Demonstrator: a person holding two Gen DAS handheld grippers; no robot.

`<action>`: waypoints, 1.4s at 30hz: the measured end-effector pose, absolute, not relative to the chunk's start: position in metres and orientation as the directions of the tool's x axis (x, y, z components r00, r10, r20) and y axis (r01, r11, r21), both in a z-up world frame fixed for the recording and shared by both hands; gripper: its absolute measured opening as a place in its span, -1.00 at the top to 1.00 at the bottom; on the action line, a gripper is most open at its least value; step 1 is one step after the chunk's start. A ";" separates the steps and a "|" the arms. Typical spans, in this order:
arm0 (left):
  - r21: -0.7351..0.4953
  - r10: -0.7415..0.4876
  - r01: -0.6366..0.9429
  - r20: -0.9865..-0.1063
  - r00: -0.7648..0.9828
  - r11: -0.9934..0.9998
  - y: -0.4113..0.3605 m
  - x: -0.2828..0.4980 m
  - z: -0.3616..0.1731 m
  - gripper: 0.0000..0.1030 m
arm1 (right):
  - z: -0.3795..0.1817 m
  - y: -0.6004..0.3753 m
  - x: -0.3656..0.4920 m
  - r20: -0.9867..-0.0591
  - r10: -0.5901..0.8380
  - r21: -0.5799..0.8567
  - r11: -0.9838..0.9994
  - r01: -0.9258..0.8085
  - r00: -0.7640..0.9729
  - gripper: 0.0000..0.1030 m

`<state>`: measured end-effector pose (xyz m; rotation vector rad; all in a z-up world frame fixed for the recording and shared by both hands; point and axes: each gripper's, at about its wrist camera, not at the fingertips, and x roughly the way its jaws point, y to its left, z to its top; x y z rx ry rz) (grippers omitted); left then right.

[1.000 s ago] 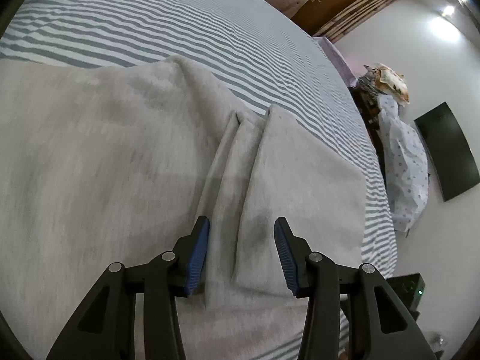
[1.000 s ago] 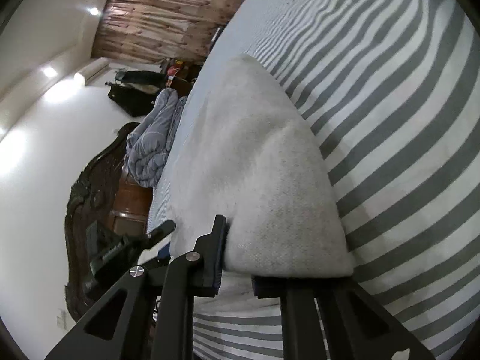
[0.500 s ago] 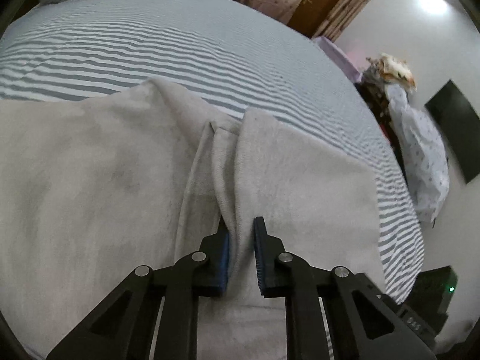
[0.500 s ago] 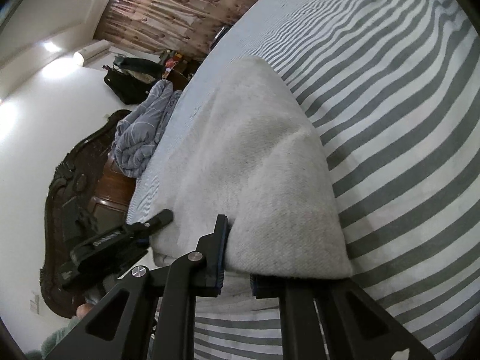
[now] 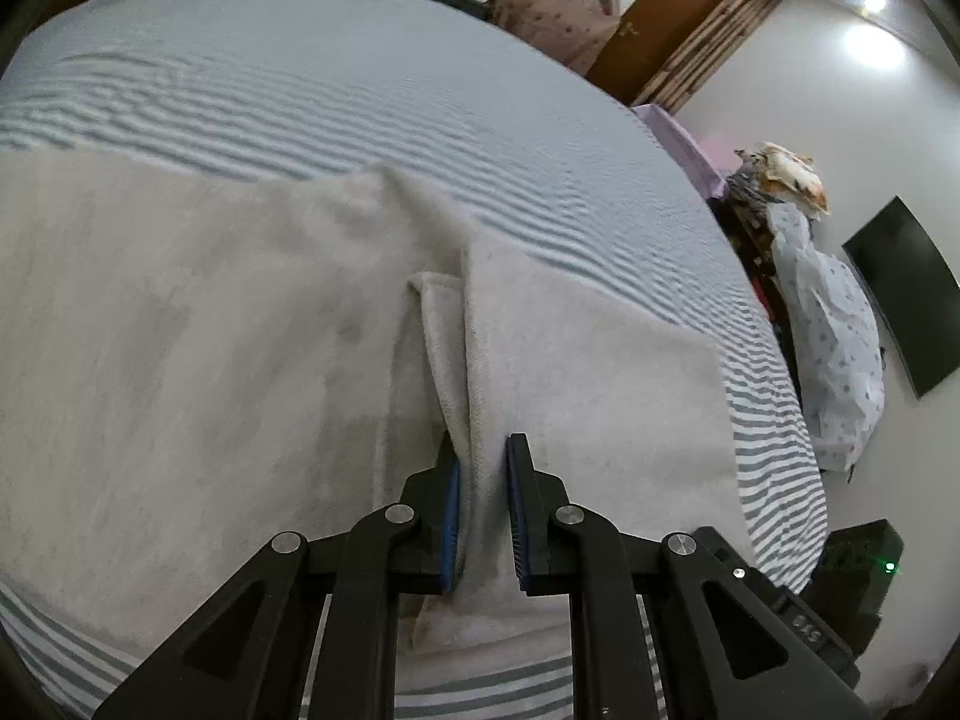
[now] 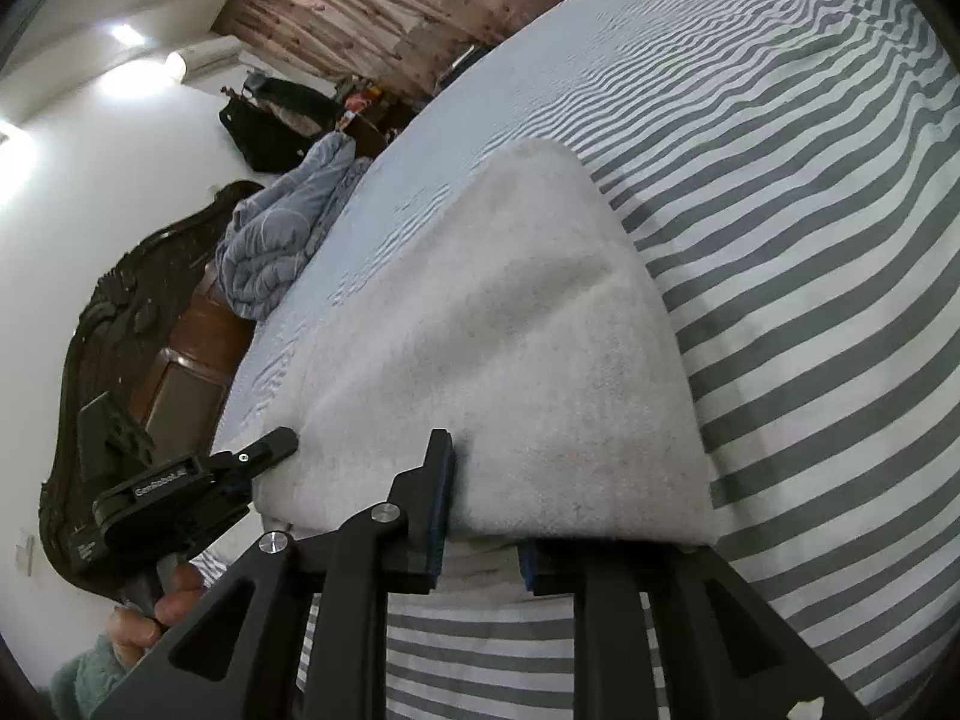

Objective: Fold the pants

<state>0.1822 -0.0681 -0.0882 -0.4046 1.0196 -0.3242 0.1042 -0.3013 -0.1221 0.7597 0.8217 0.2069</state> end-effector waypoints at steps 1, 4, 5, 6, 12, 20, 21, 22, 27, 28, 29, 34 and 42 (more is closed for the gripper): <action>-0.471 -0.439 0.060 -0.760 0.479 0.880 -0.068 0.183 -0.094 0.72 | -0.124 -0.300 0.104 -0.592 0.451 0.683 0.721 0.118 0.668 0.61; -0.466 -0.429 0.043 -0.771 0.470 0.884 -0.070 0.185 -0.110 0.71 | -0.128 -0.302 0.104 -0.609 0.454 0.677 0.724 0.128 0.651 0.61; -0.453 -0.421 0.054 -0.769 0.481 0.890 -0.072 0.184 -0.110 0.71 | -0.129 -0.302 0.104 -0.611 0.454 0.676 0.725 0.129 0.649 0.61; -0.437 -0.410 0.063 -0.771 0.487 0.897 -0.076 0.183 -0.109 0.71 | -0.129 -0.302 0.103 -0.613 0.452 0.674 0.728 0.129 0.648 0.61; -0.433 -0.412 0.070 -0.780 0.470 0.899 -0.078 0.184 -0.111 0.62 | -0.132 -0.304 0.100 -0.613 0.458 0.679 0.722 0.132 0.644 0.64; -0.471 -0.440 0.047 -0.779 0.448 0.881 -0.071 0.182 -0.111 0.59 | -0.135 -0.305 0.088 -0.628 0.465 0.689 0.705 0.168 0.624 0.56; -0.454 -0.429 0.055 -0.785 0.447 0.889 -0.073 0.180 -0.109 0.57 | -0.133 -0.304 0.086 -0.638 0.460 0.680 0.713 0.172 0.618 0.52; -0.440 -0.418 0.060 -0.792 0.445 0.896 -0.072 0.179 -0.107 0.56 | -0.130 -0.302 0.082 -0.655 0.449 0.662 0.729 0.175 0.608 0.48; -0.334 -0.338 0.099 -0.804 0.489 0.937 -0.081 0.166 -0.090 0.52 | -0.116 -0.289 0.068 -0.734 0.417 0.579 0.796 0.175 0.536 0.31; -0.302 -0.314 0.111 -0.794 0.520 0.947 -0.083 0.161 -0.083 0.52 | -0.114 -0.285 0.064 -0.759 0.400 0.548 0.818 0.173 0.514 0.32; -0.275 -0.298 0.126 -0.781 0.549 0.953 -0.084 0.157 -0.078 0.52 | -0.110 -0.282 0.059 -0.772 0.392 0.525 0.837 0.155 0.500 0.32; -0.145 -0.267 0.233 -0.693 0.669 0.962 -0.104 0.143 -0.055 0.23 | -0.070 -0.272 0.050 -0.788 0.318 0.407 0.911 0.058 0.528 0.38; -0.062 -0.270 0.338 -0.742 0.614 0.939 -0.138 0.151 -0.080 0.21 | -0.034 -0.289 0.137 -0.765 0.147 0.222 0.974 0.043 0.627 0.53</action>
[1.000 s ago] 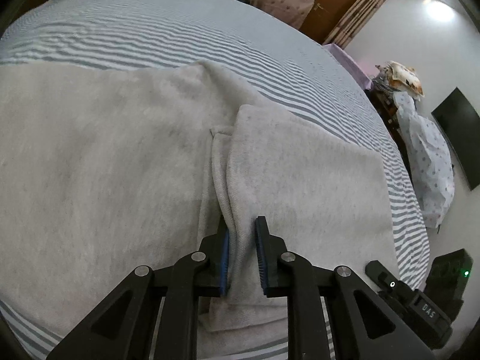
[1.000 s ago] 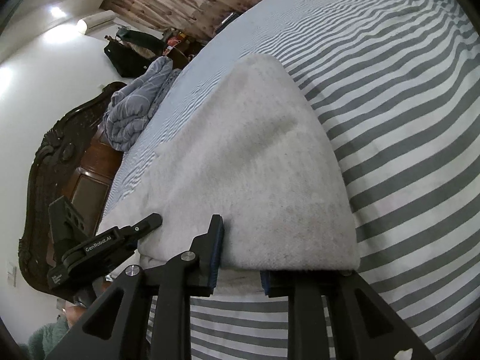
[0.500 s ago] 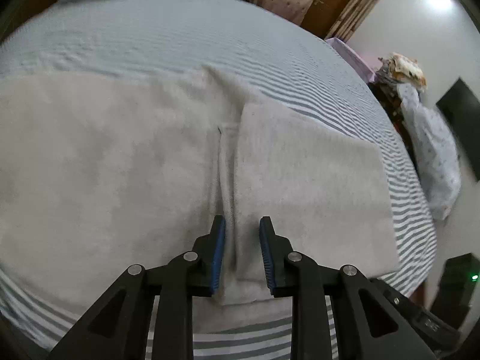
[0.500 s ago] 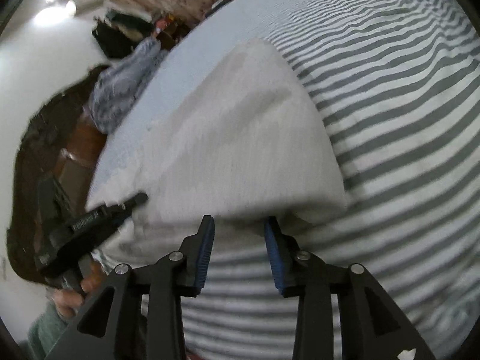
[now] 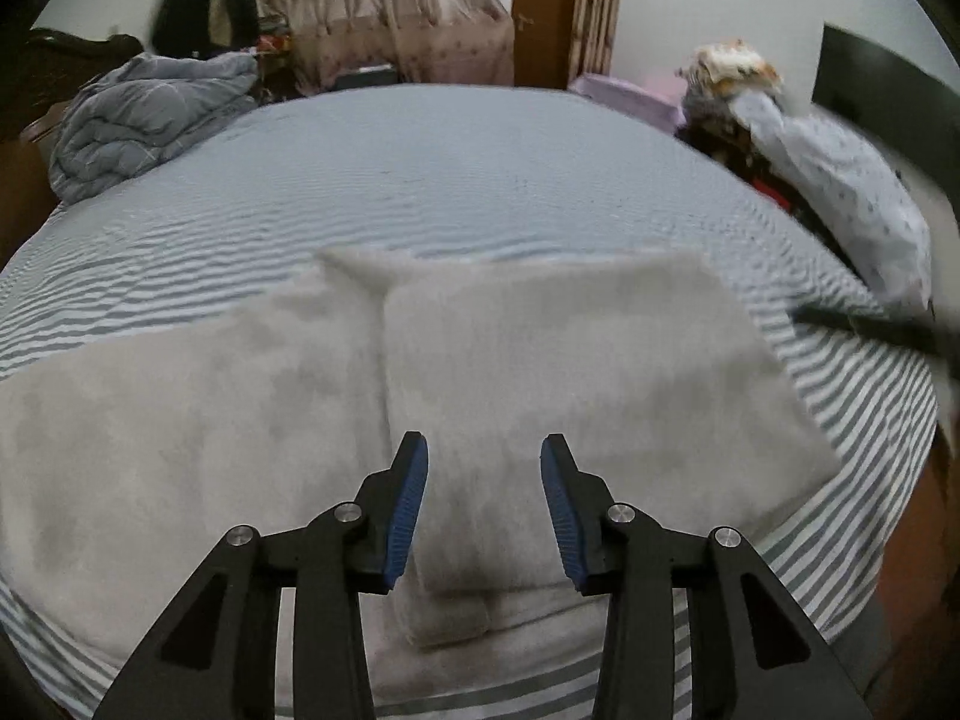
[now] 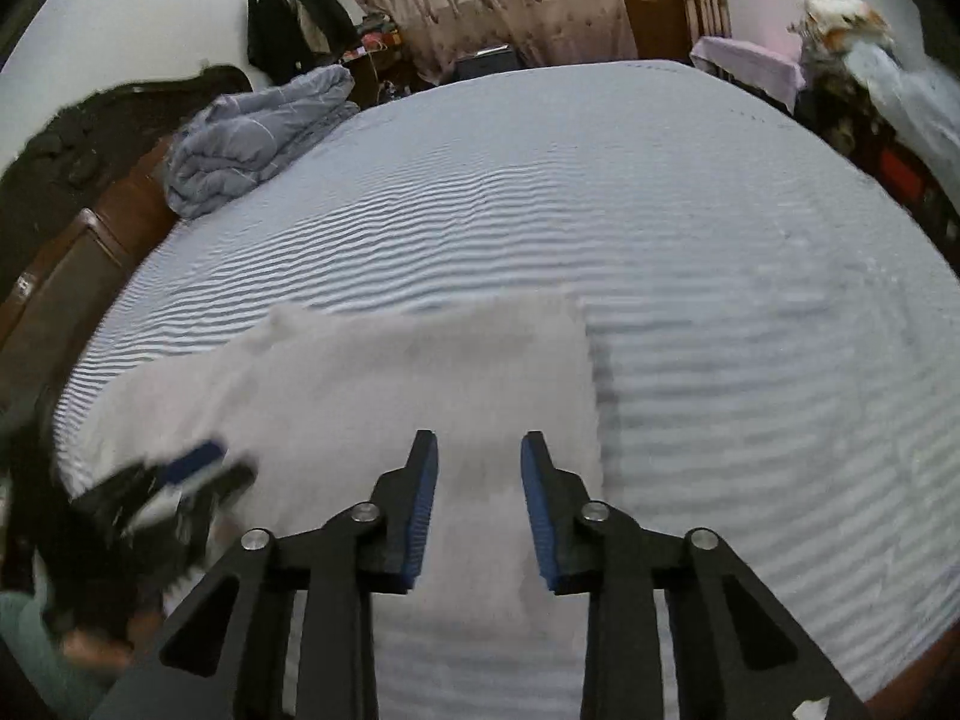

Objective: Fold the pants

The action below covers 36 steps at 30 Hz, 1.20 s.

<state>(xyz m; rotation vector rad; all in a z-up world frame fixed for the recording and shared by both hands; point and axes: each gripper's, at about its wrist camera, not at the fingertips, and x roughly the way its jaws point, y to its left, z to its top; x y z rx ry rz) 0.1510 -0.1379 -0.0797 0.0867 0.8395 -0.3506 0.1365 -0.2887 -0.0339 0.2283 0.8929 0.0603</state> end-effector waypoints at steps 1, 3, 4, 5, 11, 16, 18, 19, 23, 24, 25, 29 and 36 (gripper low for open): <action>-0.062 -0.265 0.335 -0.753 0.602 0.940 -0.138 0.153 -0.085 0.21 | -0.036 -0.290 0.154 -0.776 0.129 0.196 0.980 0.042 0.618 0.55; -0.074 -0.264 0.330 -0.770 0.581 0.941 -0.135 0.155 -0.095 0.21 | -0.042 -0.293 0.175 -0.787 0.122 0.180 0.983 0.035 0.604 0.56; -0.070 -0.262 0.331 -0.769 0.582 0.941 -0.135 0.156 -0.098 0.21 | -0.046 -0.294 0.188 -0.798 0.115 0.170 0.985 0.039 0.591 0.57; -0.062 -0.260 0.335 -0.767 0.587 0.940 -0.135 0.155 -0.099 0.21 | -0.051 -0.296 0.199 -0.806 0.109 0.164 0.986 0.042 0.581 0.57; -0.109 -0.299 0.344 -0.767 0.568 0.933 -0.127 0.158 -0.105 0.20 | -0.097 -0.303 0.235 -0.878 0.087 0.147 0.985 0.093 0.470 0.66; -0.135 -0.309 0.332 -0.773 0.554 0.933 -0.122 0.163 -0.111 0.14 | -0.089 -0.299 0.218 -0.885 0.083 0.123 0.991 0.058 0.457 0.64; -0.151 -0.318 0.325 -0.770 0.554 0.933 -0.119 0.163 -0.112 0.13 | -0.085 -0.295 0.203 -0.893 0.081 0.110 0.993 0.040 0.443 0.64; -0.153 -0.318 0.324 -0.768 0.555 0.934 -0.118 0.163 -0.112 0.13 | -0.083 -0.292 0.194 -0.894 0.083 0.105 0.994 0.025 0.440 0.64; -0.135 -0.308 0.326 -0.766 0.564 0.935 -0.119 0.159 -0.115 0.13 | -0.076 -0.283 0.155 -0.893 0.082 0.095 0.995 0.007 0.442 0.63; -0.136 -0.308 0.326 -0.766 0.565 0.936 -0.118 0.160 -0.115 0.13 | -0.076 -0.283 0.143 -0.898 0.094 0.109 0.994 0.010 0.430 0.63; -0.138 -0.309 0.325 -0.765 0.565 0.936 -0.119 0.158 -0.115 0.13 | -0.076 -0.280 0.134 -0.901 0.094 0.110 0.994 0.012 0.424 0.63; -0.143 -0.314 0.325 -0.763 0.566 0.935 -0.117 0.155 -0.117 0.13 | -0.075 -0.272 0.103 -0.901 0.073 0.077 0.997 -0.007 0.427 0.63; -0.140 -0.316 0.331 -0.757 0.572 0.933 -0.114 0.154 -0.119 0.13 | -0.090 -0.264 0.111 -0.918 0.037 0.041 0.999 0.002 0.396 0.62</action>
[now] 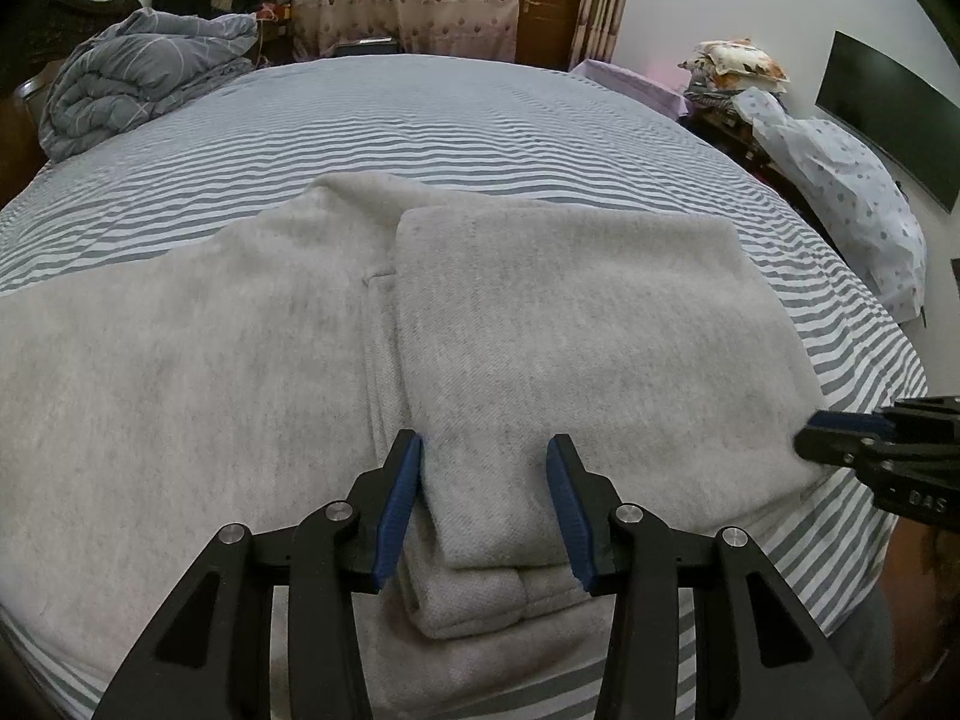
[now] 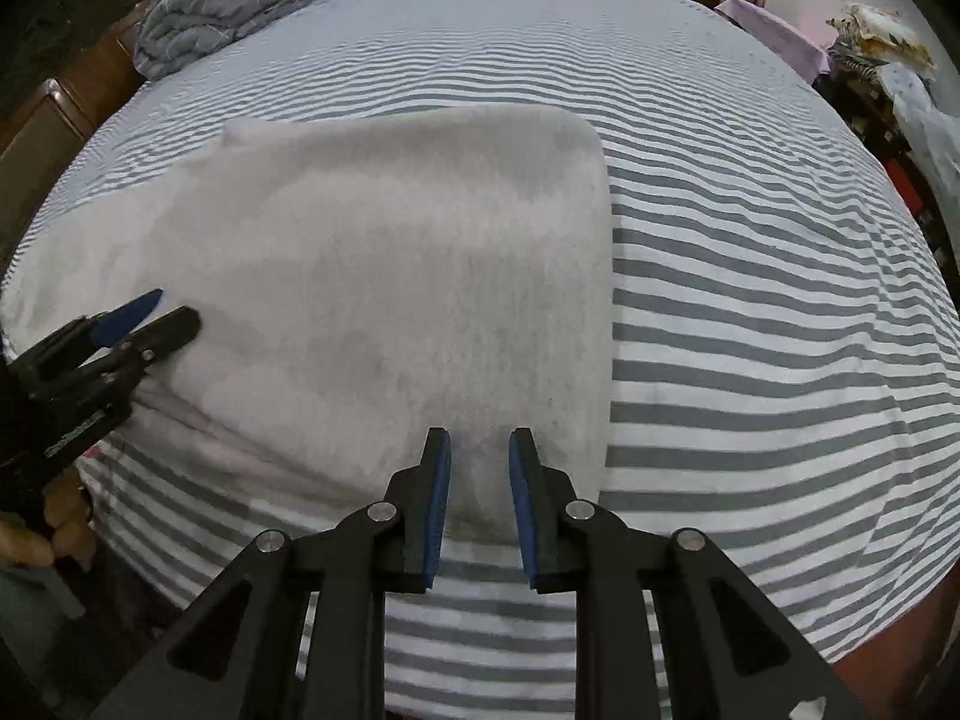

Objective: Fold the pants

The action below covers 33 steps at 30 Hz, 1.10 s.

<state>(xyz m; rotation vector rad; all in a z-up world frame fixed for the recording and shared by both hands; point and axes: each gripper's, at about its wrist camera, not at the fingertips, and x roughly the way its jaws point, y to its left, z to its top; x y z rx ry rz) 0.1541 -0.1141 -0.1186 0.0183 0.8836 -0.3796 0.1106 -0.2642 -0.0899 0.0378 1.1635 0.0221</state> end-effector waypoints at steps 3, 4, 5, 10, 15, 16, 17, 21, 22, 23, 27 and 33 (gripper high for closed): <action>-0.146 -0.321 0.331 -0.755 0.571 0.932 -0.113 0.154 -0.118 0.13 | -0.091 -0.264 0.118 -0.922 0.033 0.041 0.999 0.014 0.387 0.61; -0.145 -0.321 0.332 -0.755 0.572 0.932 -0.113 0.154 -0.119 0.13 | -0.091 -0.264 0.119 -0.922 0.033 0.042 0.999 0.015 0.385 0.61; -0.143 -0.320 0.333 -0.754 0.573 0.932 -0.113 0.154 -0.119 0.13 | -0.091 -0.265 0.119 -0.923 0.034 0.042 0.999 0.013 0.384 0.61; -0.165 -0.342 0.343 -0.754 0.560 0.925 -0.107 0.156 -0.117 0.10 | -0.090 -0.264 0.118 -0.924 0.033 0.044 0.999 0.021 0.381 0.61; -0.291 -0.417 0.315 -0.767 0.487 0.903 -0.088 0.162 -0.106 0.07 | -0.090 -0.268 0.126 -0.927 0.044 0.063 0.997 0.039 0.373 0.60; -0.315 -0.429 0.303 -0.766 0.478 0.900 -0.082 0.162 -0.104 0.07 | -0.090 -0.270 0.127 -0.928 0.055 0.079 0.996 0.050 0.369 0.59; -0.334 -0.438 0.290 -0.764 0.474 0.897 -0.077 0.161 -0.101 0.06 | -0.091 -0.272 0.128 -0.929 0.065 0.093 0.994 0.060 0.366 0.58; -0.421 -0.471 0.216 -0.739 0.482 0.881 -0.039 0.152 -0.089 0.04 | -0.090 -0.273 0.130 -0.930 0.073 0.107 0.992 0.074 0.361 0.51; -0.441 -0.475 0.193 -0.730 0.491 0.877 -0.026 0.149 -0.085 0.04 | -0.090 -0.272 0.130 -0.929 0.078 0.112 0.991 0.075 0.362 0.41; -0.462 -0.478 0.166 -0.721 0.502 0.871 -0.011 0.146 -0.082 0.03 | -0.089 -0.270 0.131 -0.927 0.090 0.125 0.990 0.073 0.364 0.21; -0.493 -0.438 0.056 -0.710 0.551 0.868 0.042 0.137 -0.074 0.02 | -0.090 -0.261 0.135 -0.925 0.120 0.156 0.985 0.071 0.359 -0.16; -0.571 -0.390 -0.102 -0.669 0.633 0.815 0.124 0.120 -0.072 0.02 | -0.084 -0.245 0.133 -0.921 0.061 0.104 0.990 0.091 0.384 -0.21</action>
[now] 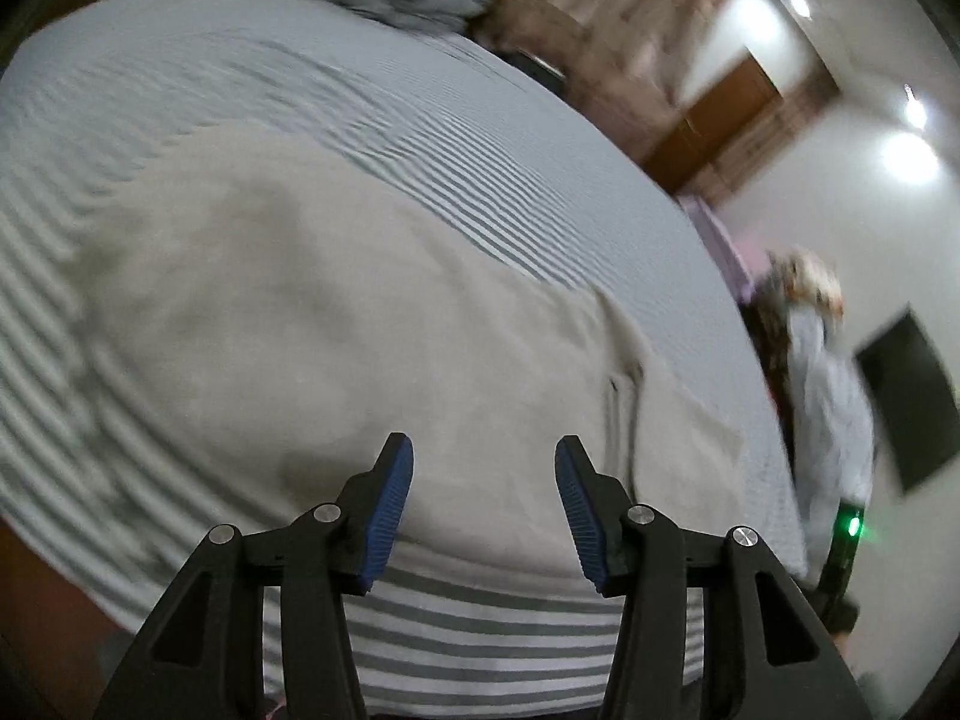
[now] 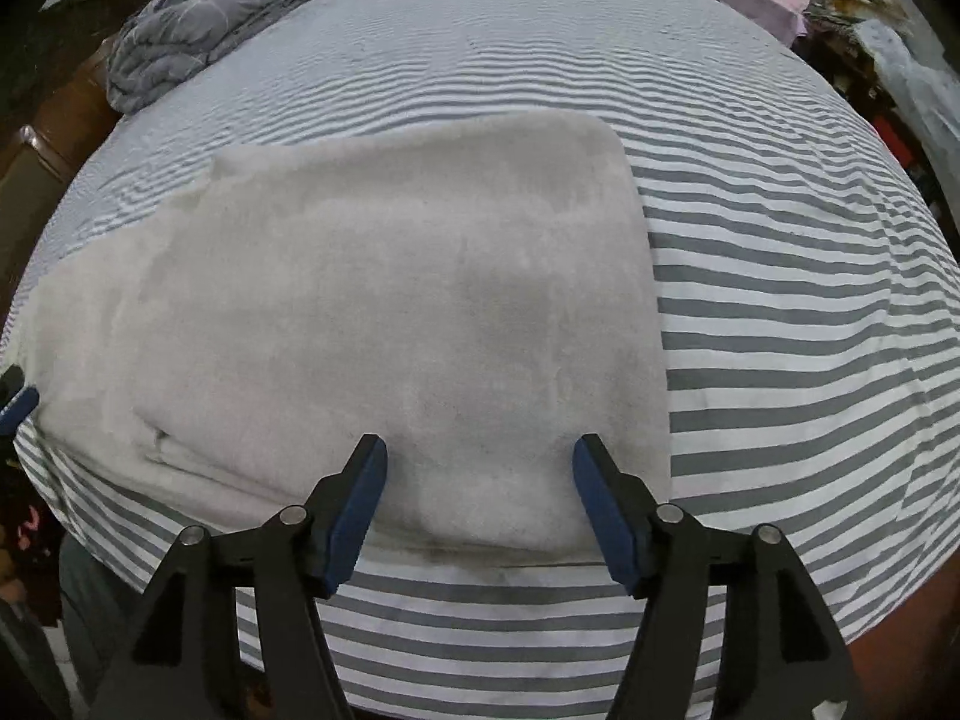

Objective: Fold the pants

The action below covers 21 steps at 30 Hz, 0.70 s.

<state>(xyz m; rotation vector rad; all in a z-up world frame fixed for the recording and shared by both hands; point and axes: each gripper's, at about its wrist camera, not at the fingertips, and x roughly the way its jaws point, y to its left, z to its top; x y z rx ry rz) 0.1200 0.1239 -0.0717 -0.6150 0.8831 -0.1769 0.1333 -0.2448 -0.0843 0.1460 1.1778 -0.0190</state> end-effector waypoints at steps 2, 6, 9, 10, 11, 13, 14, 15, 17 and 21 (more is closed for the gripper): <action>-0.613 -0.391 -0.155 -0.657 0.644 0.775 0.148 0.115 -0.078 0.02 | -0.078 -0.242 0.129 -0.913 0.058 0.108 0.989 0.103 0.403 -0.20; -0.680 -0.412 -0.228 -0.639 0.649 0.696 0.186 0.108 -0.096 0.02 | -0.067 -0.233 0.119 -0.901 0.073 0.127 0.987 0.101 0.427 -0.20; -0.751 -0.453 -0.253 -0.592 0.667 0.609 0.209 0.103 -0.106 0.02 | -0.057 -0.219 0.111 -0.889 0.091 0.144 0.986 0.085 0.448 -0.20; -0.769 -0.461 -0.257 -0.576 0.675 0.586 0.214 0.102 -0.109 0.02 | -0.054 -0.216 0.108 -0.886 0.100 0.152 0.985 0.078 0.453 -0.20; -0.784 -0.467 -0.259 -0.562 0.683 0.564 0.218 0.100 -0.111 0.01 | -0.053 -0.211 0.108 -0.883 0.110 0.159 0.985 0.071 0.457 -0.20; -0.789 -0.456 -0.286 -0.564 0.689 0.544 0.227 0.097 -0.117 -0.02 | -0.049 -0.203 0.105 -0.878 0.130 0.177 0.982 0.059 0.461 -0.20; -0.794 -0.453 -0.298 -0.562 0.692 0.531 0.232 0.095 -0.121 -0.02 | -0.048 -0.199 0.105 -0.876 0.140 0.184 0.982 0.052 0.461 -0.20; -0.803 -0.456 -0.307 -0.556 0.695 0.511 0.236 0.094 -0.125 -0.03 | -0.048 -0.195 0.105 -0.876 0.147 0.189 0.981 0.046 0.460 -0.20; -0.812 -0.459 -0.330 -0.554 0.694 0.481 0.242 0.095 -0.134 -0.03 | -0.048 -0.188 0.106 -0.875 0.158 0.194 0.980 0.033 0.458 -0.20; -0.826 -0.469 -0.331 -0.540 0.699 0.457 0.245 0.105 -0.144 -0.03 | -0.051 -0.178 0.110 -0.875 0.170 0.202 0.979 0.022 0.453 -0.20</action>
